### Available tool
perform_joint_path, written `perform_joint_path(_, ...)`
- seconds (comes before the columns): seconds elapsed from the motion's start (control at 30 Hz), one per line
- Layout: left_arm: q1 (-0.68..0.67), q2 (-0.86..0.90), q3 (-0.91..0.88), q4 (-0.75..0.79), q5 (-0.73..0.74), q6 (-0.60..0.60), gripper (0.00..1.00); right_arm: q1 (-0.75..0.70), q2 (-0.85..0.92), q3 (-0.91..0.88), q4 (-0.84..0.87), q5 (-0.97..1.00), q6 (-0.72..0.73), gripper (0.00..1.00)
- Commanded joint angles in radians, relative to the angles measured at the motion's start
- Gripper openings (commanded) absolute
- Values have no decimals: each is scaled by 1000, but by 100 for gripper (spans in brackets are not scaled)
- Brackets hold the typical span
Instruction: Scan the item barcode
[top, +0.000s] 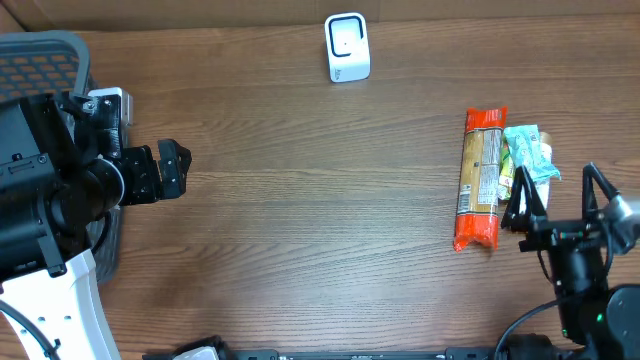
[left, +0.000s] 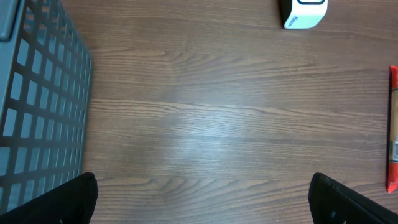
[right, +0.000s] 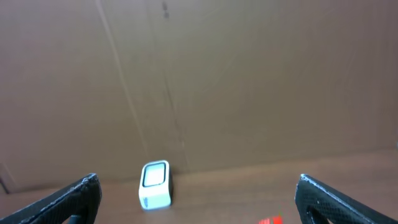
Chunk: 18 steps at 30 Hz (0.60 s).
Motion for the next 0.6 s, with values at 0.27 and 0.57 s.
perform_joint_path(0.27,4,5,-4,1,9,19,100,50,-150,-259,330,6,0,100)
perform_joint_path(0.57,4,5,-4,1,9,19,100,63,-206,-443,489,-1,0,100)
